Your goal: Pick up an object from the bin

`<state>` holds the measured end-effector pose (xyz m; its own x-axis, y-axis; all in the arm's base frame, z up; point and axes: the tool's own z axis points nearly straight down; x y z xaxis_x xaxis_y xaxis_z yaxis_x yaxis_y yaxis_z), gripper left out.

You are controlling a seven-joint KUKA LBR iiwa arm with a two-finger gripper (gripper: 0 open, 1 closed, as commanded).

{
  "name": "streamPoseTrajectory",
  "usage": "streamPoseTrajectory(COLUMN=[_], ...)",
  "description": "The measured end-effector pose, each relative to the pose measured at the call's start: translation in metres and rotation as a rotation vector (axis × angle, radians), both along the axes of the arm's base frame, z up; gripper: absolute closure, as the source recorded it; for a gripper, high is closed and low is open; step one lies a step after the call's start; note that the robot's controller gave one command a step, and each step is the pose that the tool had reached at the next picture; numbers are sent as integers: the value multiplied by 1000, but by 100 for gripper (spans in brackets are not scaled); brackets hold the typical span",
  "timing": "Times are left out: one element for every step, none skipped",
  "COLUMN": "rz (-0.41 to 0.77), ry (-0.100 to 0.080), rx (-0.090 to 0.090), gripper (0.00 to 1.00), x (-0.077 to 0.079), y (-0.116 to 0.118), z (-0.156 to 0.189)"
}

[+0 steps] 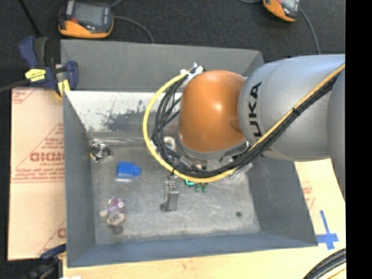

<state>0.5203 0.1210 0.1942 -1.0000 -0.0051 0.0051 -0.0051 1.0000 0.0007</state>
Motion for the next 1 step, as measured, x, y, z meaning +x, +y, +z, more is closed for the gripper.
streamPoseTrajectory(rz=[-50], ry=[-2], rx=[2], gripper=[0], x=[-15], y=[73], z=[-47])
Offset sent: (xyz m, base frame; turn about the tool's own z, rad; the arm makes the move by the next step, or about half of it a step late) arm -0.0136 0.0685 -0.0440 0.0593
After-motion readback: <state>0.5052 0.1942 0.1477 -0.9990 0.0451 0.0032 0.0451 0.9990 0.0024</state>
